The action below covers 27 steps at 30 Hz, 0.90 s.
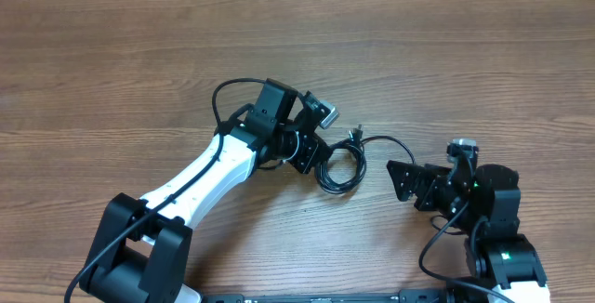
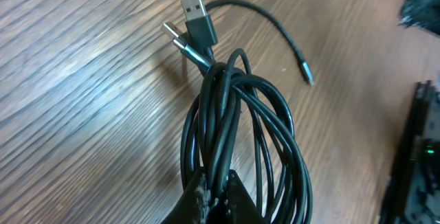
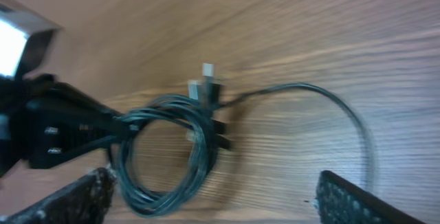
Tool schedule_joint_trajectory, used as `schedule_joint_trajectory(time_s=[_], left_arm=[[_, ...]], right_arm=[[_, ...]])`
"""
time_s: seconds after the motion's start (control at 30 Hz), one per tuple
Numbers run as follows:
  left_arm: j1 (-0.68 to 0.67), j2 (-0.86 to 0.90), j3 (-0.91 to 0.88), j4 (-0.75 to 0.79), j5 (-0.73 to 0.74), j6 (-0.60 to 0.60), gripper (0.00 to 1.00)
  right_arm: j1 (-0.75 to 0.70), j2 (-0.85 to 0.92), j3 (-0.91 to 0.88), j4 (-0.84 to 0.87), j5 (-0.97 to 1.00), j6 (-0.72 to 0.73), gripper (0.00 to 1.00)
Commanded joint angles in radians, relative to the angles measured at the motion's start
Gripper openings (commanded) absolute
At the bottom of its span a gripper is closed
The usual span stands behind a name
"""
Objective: Untangle cables
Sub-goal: 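Move the right gripper in and grasp a cable strand beside the left gripper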
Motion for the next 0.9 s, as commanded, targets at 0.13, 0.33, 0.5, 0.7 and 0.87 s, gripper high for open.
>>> schedule_joint_trajectory(time_s=[0.13,0.33,0.5,0.7,0.87], left_arm=[[-0.006,-0.020,0.020,0.055,0.198,-0.049,0.04],[-0.007,-0.020,0.020,0.067,0.278,-0.060,0.04],[-0.007,-0.020,0.020,0.104,0.333,-0.071,0.04],[-0.008,-0.020,0.020,0.107,0.339,-0.086,0.04],[-0.009,-0.020,0.020,0.111,0.338,-0.085,0.04]], right_arm=[[0.004,0.101,0.028,0.026,-0.147,0.061,0.87],[0.003,0.217,0.028,0.058,-0.180,0.079,0.63],[0.004,0.313,0.028,0.087,-0.230,0.080,0.59],[0.004,0.419,0.028,0.148,-0.306,0.080,0.48],[0.004,0.463,0.028,0.154,-0.306,0.103,0.06]])
